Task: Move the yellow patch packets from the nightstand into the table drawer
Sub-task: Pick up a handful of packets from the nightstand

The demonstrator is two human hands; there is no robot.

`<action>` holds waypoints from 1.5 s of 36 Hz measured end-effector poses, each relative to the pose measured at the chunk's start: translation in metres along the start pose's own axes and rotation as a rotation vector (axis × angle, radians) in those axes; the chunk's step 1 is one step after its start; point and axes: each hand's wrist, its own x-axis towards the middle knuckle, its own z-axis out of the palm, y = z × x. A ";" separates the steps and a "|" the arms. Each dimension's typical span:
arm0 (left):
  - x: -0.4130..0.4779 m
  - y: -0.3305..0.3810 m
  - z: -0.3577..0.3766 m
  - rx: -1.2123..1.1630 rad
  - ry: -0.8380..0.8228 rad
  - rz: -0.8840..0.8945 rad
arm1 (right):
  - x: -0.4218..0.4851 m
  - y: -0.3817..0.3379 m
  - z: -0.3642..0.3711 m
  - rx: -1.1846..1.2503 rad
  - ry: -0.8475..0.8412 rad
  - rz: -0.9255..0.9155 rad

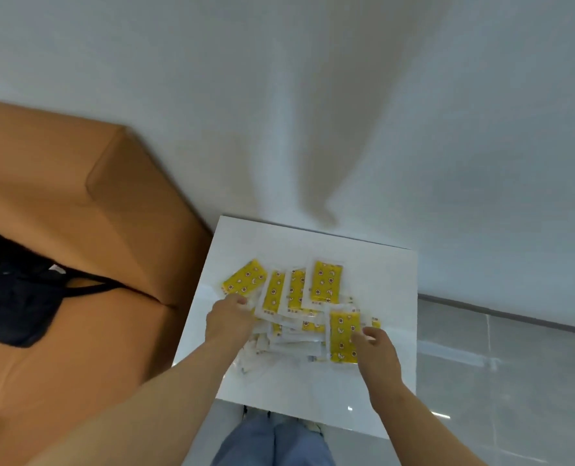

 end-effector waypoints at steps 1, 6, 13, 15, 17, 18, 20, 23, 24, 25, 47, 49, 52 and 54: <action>0.008 0.002 0.003 0.106 0.045 0.028 | 0.011 -0.001 0.002 -0.053 -0.002 0.002; 0.044 0.012 0.022 0.293 0.051 0.007 | 0.057 -0.001 0.015 -0.142 -0.038 0.054; 0.066 0.017 0.039 0.410 0.065 -0.062 | 0.066 0.012 0.027 -0.558 0.059 -0.106; 0.073 0.021 0.035 0.443 0.077 -0.071 | 0.071 0.014 0.028 -0.554 0.064 -0.107; 0.080 0.021 0.031 0.419 0.035 -0.088 | 0.075 0.017 0.030 -0.510 0.066 -0.102; 0.083 0.021 0.029 0.399 0.019 -0.096 | 0.076 0.019 0.030 -0.462 0.074 -0.101; 0.088 0.020 0.027 0.373 0.010 -0.099 | 0.077 0.020 0.027 -0.353 0.114 -0.102; 0.093 0.021 0.025 0.360 -0.004 -0.118 | 0.076 0.016 0.014 -0.258 0.226 -0.147; 0.092 0.021 0.025 0.360 -0.012 -0.118 | 0.075 0.011 0.009 -0.221 0.255 -0.164; 0.092 0.021 0.024 0.377 -0.017 -0.102 | 0.074 0.005 0.003 -0.163 0.263 -0.168; 0.073 0.030 0.066 0.265 -0.032 0.164 | 0.100 -0.076 0.059 -0.498 -0.021 -0.242; 0.073 0.031 0.068 0.213 -0.025 0.155 | 0.100 -0.073 0.058 -0.456 -0.002 -0.258; 0.072 0.031 0.068 0.110 -0.006 0.133 | 0.100 -0.069 0.055 -0.263 0.006 -0.234; 0.070 0.032 0.064 0.057 -0.027 0.076 | 0.099 -0.067 0.051 -0.161 0.002 -0.244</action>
